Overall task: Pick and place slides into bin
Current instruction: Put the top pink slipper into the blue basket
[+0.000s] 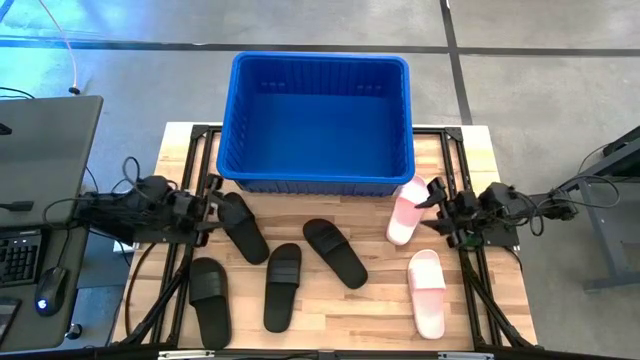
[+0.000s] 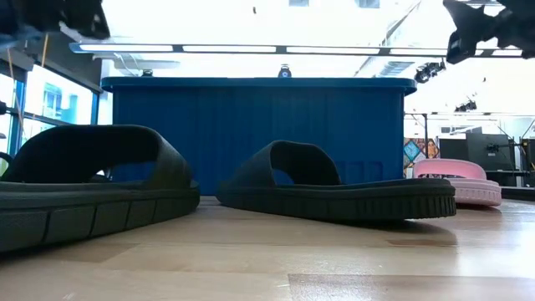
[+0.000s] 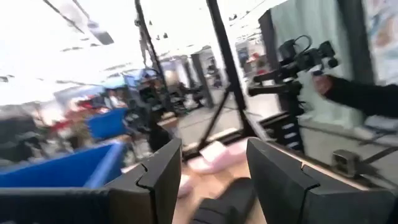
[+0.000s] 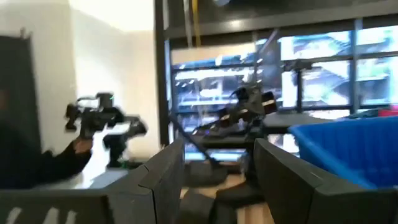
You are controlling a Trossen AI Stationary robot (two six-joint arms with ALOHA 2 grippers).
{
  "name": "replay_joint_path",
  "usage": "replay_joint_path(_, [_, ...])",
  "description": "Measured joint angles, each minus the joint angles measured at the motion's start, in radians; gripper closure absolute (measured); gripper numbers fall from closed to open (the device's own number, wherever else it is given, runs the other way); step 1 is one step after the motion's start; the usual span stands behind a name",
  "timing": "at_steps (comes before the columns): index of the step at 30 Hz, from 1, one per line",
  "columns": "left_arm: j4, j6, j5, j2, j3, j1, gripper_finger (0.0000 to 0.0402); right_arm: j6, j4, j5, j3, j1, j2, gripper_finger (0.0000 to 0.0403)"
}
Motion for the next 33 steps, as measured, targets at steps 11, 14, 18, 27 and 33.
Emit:
replay_joint_path(11, [-0.235, 0.141, -0.117, 0.107, 0.143, 0.000, 0.0229, -0.035, -0.063, -0.027, 0.211, 0.000, 0.262, 0.0217])
replay_joint_path(14, [-0.232, 0.143, -0.107, 0.118, 0.143, 0.000, 0.0229, -0.015, -0.070, -0.043, 0.301, 0.000, 0.419, 0.0217])
replay_joint_path(18, [-0.246, 0.133, -0.091, 0.117, 0.143, 0.000, 0.0229, 0.048, -0.065, -0.041, 0.419, 0.000, 0.616, 0.0219])
replay_joint_path(27, [-0.332, 0.035, 0.002, 0.118, 0.143, 0.000, 0.0229, 0.088, -0.039, -0.046, 0.635, 0.000, 0.901, 0.0219])
replay_joint_path(33, [-0.337, 0.031, -0.018, 0.118, 0.143, 0.000, 0.0229, 0.168, -0.051, -0.045, 0.741, 0.000, 1.010, 0.0217])
